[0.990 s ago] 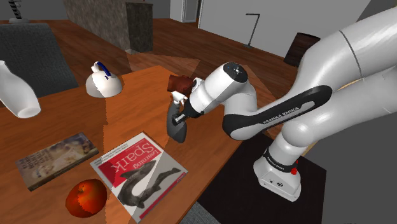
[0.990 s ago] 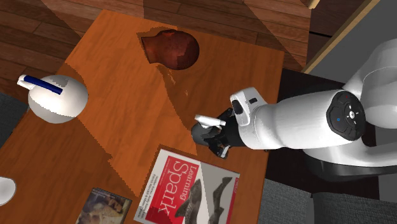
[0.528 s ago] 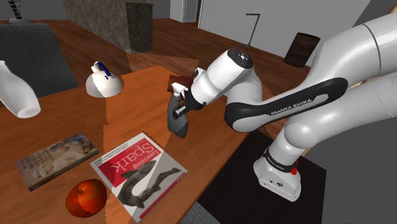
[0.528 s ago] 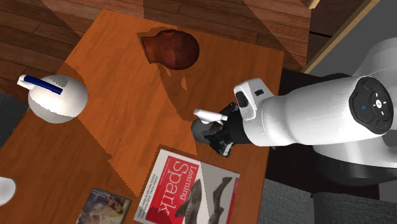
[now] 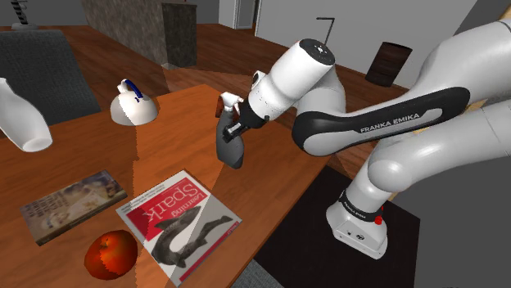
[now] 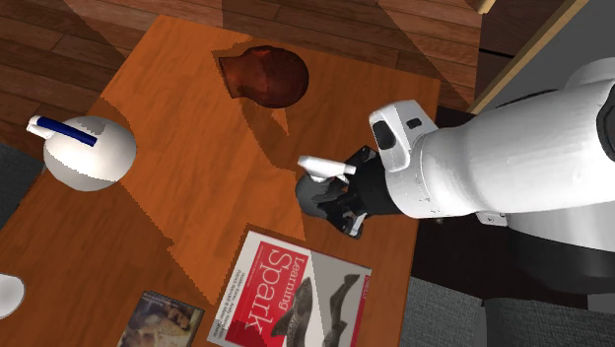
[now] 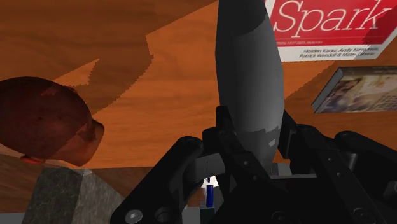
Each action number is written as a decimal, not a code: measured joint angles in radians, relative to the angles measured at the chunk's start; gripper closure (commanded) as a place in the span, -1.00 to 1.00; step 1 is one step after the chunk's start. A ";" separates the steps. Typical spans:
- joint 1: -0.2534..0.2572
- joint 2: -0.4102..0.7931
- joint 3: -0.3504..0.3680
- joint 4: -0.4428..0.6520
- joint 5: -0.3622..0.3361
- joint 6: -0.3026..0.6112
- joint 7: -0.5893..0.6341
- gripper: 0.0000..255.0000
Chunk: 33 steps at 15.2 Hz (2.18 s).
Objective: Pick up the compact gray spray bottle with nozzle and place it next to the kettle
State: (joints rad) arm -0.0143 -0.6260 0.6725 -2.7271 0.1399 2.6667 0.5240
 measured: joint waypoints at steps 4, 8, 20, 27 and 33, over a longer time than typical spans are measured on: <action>0.013 -0.028 -0.032 0.034 0.003 -0.063 -0.020 1.00; 0.024 -0.054 -0.057 0.067 0.005 -0.123 -0.035 1.00; 0.032 -0.101 -0.123 0.193 -0.003 -0.296 -0.075 1.00; 0.028 -0.109 -0.148 0.279 -0.013 -0.390 -0.090 1.00; 0.020 -0.104 -0.164 0.361 -0.022 -0.467 -0.098 1.00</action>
State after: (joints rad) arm 0.0056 -0.7299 0.5082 -2.3657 0.1176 2.1998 0.4258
